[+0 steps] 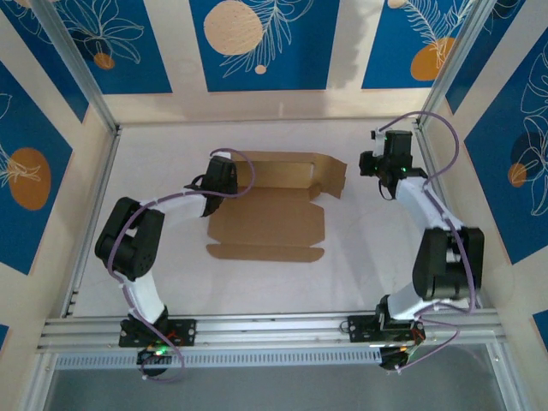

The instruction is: Fold the paper box

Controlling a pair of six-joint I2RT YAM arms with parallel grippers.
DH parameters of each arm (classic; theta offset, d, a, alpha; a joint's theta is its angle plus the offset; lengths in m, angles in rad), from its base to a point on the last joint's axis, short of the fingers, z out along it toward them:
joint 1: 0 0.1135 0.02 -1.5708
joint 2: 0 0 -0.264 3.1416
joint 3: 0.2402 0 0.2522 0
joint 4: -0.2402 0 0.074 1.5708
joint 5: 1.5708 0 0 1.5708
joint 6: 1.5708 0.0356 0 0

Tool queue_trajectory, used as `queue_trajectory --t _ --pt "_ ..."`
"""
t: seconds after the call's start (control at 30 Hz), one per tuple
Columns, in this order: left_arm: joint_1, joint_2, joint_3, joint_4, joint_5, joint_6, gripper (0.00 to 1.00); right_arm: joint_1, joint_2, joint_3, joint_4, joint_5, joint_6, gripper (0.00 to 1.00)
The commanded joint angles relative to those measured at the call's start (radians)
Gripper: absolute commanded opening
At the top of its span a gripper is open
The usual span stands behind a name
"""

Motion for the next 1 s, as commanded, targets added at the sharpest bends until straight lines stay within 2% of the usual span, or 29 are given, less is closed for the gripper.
queue_trajectory --t 0.0,0.17,0.43,0.73,0.97 --pt "0.004 0.012 -0.002 -0.038 0.043 -0.005 0.0 0.008 0.104 0.084 -0.142 -0.036 0.031 0.21" --pt "0.004 0.015 0.004 -0.039 0.047 -0.003 0.0 0.093 0.148 0.101 -0.116 -0.109 -0.069 0.26" --pt "0.004 0.022 0.011 -0.042 0.05 -0.009 0.0 0.225 0.032 -0.022 -0.031 -0.198 -0.196 0.33" --pt "0.004 0.027 0.011 -0.042 0.053 -0.019 0.0 0.289 0.005 -0.041 -0.074 -0.242 -0.252 0.38" --pt "0.005 0.024 0.005 -0.039 0.056 -0.02 0.0 0.307 0.041 -0.017 -0.086 -0.246 -0.256 0.44"
